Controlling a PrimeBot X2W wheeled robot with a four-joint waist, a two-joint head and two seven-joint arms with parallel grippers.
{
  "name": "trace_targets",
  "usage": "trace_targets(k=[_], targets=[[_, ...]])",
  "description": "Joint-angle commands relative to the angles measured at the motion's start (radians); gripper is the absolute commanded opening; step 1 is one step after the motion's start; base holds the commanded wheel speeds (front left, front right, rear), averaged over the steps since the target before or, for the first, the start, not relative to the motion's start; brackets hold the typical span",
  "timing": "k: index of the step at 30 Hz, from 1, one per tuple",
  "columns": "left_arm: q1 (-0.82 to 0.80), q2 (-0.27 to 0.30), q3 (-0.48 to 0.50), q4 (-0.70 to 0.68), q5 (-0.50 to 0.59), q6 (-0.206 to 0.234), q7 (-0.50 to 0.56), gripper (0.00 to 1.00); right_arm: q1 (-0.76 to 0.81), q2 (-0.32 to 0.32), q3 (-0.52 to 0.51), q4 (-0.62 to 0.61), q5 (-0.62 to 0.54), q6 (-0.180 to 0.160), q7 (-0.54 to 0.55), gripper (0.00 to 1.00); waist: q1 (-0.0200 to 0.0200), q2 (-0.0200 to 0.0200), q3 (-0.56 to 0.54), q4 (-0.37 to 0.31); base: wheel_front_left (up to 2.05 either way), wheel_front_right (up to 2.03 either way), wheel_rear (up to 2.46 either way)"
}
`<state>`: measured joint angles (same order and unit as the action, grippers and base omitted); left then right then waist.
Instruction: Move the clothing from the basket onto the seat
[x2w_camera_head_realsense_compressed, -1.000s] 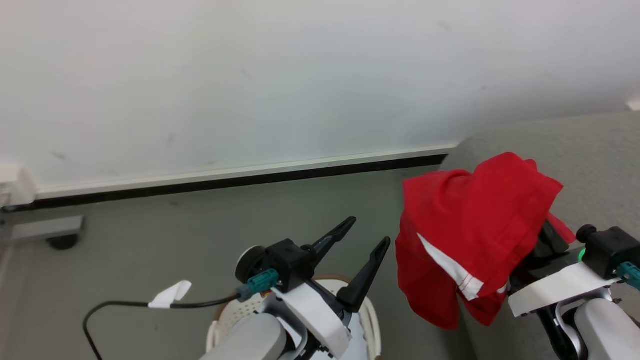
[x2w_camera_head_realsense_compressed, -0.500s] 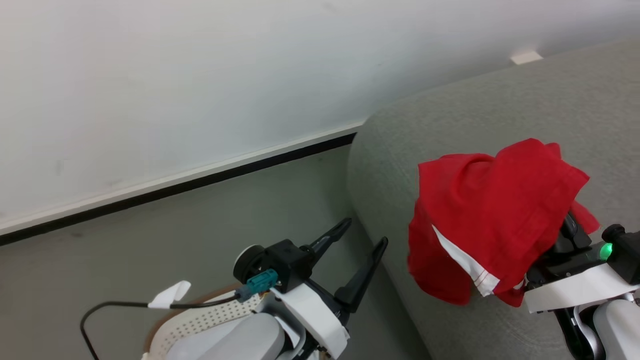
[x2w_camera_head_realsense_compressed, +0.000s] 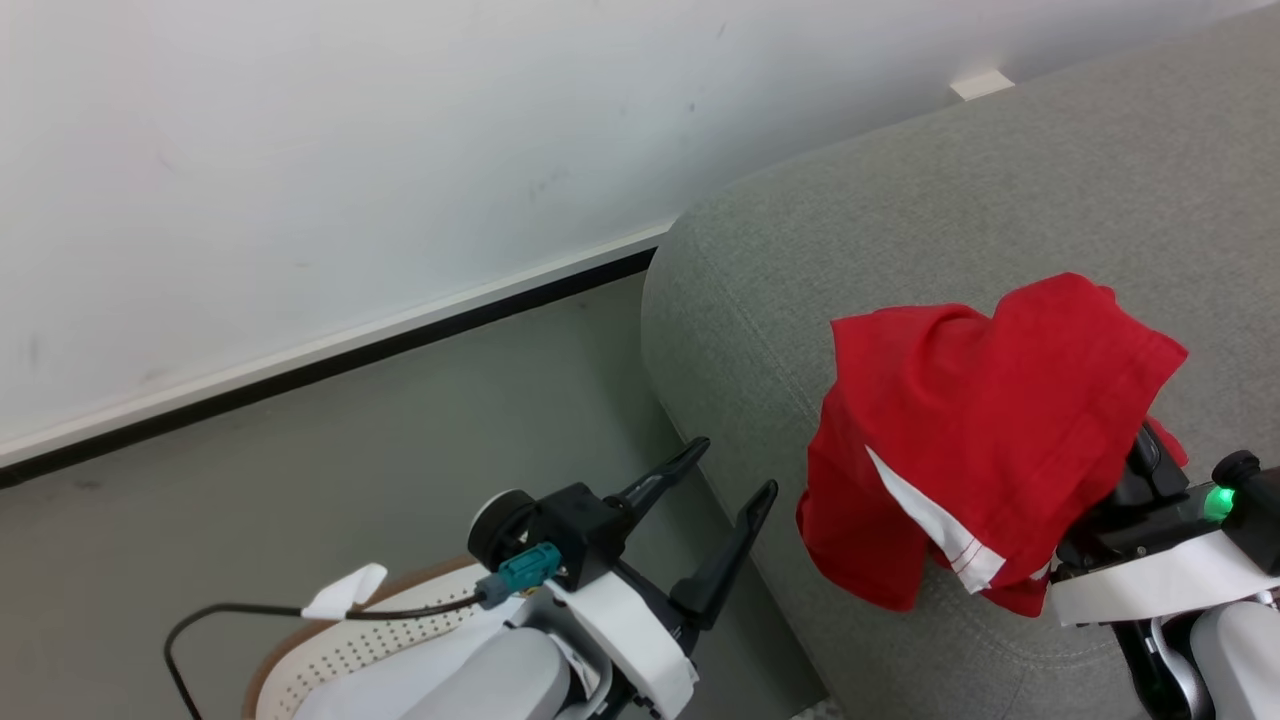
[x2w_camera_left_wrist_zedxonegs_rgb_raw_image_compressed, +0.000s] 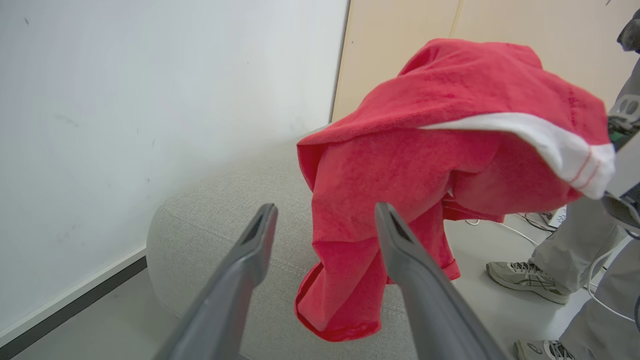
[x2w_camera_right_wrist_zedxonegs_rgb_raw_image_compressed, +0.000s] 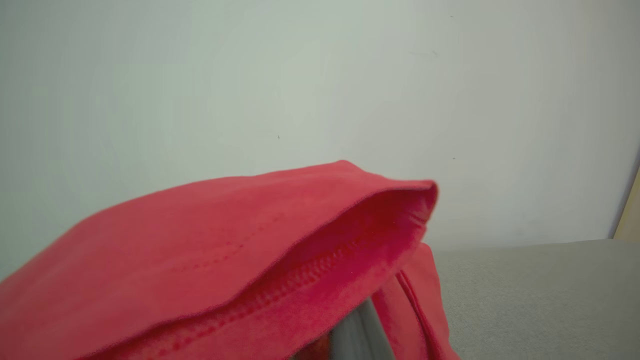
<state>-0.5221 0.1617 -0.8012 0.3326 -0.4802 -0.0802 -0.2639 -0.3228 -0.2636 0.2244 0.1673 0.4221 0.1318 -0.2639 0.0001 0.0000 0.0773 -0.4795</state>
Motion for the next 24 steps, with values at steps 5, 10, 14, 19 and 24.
trace_targets(k=[5,10,14,19,24], targets=[[-0.017,0.008,-0.002,0.005,0.018,-0.007,-0.001,1.00,-0.062,-0.030,-0.003,0.003,-0.002,-0.002,-0.001,0.00,-0.0001,0.0000,0.038,0.020,0.00,0.00,0.00],[-0.040,0.023,-0.002,-0.005,0.025,-0.009,0.008,1.00,-0.167,-0.075,-0.017,0.030,0.022,-0.002,-0.001,0.00,-0.0001,0.0000,0.105,0.051,0.00,0.00,0.00],[-0.064,0.045,-0.001,-0.029,0.036,-0.008,0.024,1.00,-0.279,-0.132,-0.036,0.078,0.053,-0.002,-0.001,0.00,-0.0001,0.0000,0.181,0.083,0.00,0.00,0.00],[-0.095,0.077,0.006,-0.069,0.047,-0.003,0.041,1.00,-0.436,-0.232,-0.049,0.168,0.087,-0.002,0.004,0.00,-0.0001,0.0000,0.277,0.127,0.00,0.00,0.00],[-0.121,0.113,0.017,-0.102,0.059,0.002,0.059,1.00,-0.583,-0.296,-0.057,0.259,0.124,-0.002,0.009,0.00,-0.0001,0.0000,0.370,0.165,0.00,0.00,0.00]])
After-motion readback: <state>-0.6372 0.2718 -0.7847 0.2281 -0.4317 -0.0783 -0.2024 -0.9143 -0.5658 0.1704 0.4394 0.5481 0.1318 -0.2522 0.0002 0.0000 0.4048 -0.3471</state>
